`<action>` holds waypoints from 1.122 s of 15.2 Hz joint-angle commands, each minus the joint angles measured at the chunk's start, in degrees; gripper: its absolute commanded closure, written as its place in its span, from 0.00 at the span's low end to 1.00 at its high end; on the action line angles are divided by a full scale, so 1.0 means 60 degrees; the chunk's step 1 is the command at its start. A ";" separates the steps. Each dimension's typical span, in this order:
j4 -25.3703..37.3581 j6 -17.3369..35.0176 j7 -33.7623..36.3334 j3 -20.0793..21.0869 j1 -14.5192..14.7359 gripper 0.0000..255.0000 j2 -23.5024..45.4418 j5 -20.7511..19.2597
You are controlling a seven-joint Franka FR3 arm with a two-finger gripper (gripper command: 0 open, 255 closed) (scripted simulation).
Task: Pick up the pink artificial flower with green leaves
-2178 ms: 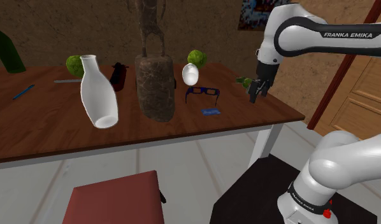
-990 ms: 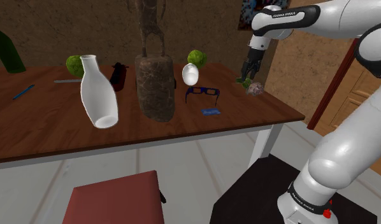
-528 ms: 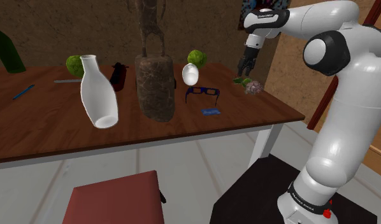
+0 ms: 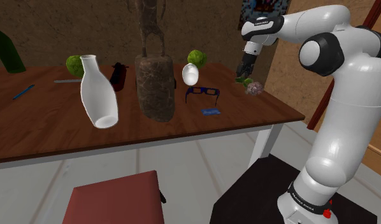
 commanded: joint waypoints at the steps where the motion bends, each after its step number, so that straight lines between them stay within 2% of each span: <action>1: -0.0082 0.0091 -0.0035 -0.0003 -0.0009 0.00 0.0032 0.0011; 2: -0.0153 0.0129 -0.0038 -0.0005 -0.0001 1.00 -0.0006 -0.0006; 11: -0.0081 0.0091 -0.0035 -0.0003 -0.0009 1.00 0.0033 0.0011; 17: 0.0741 -0.0680 0.0091 -0.0029 -0.0076 1.00 0.0078 0.0011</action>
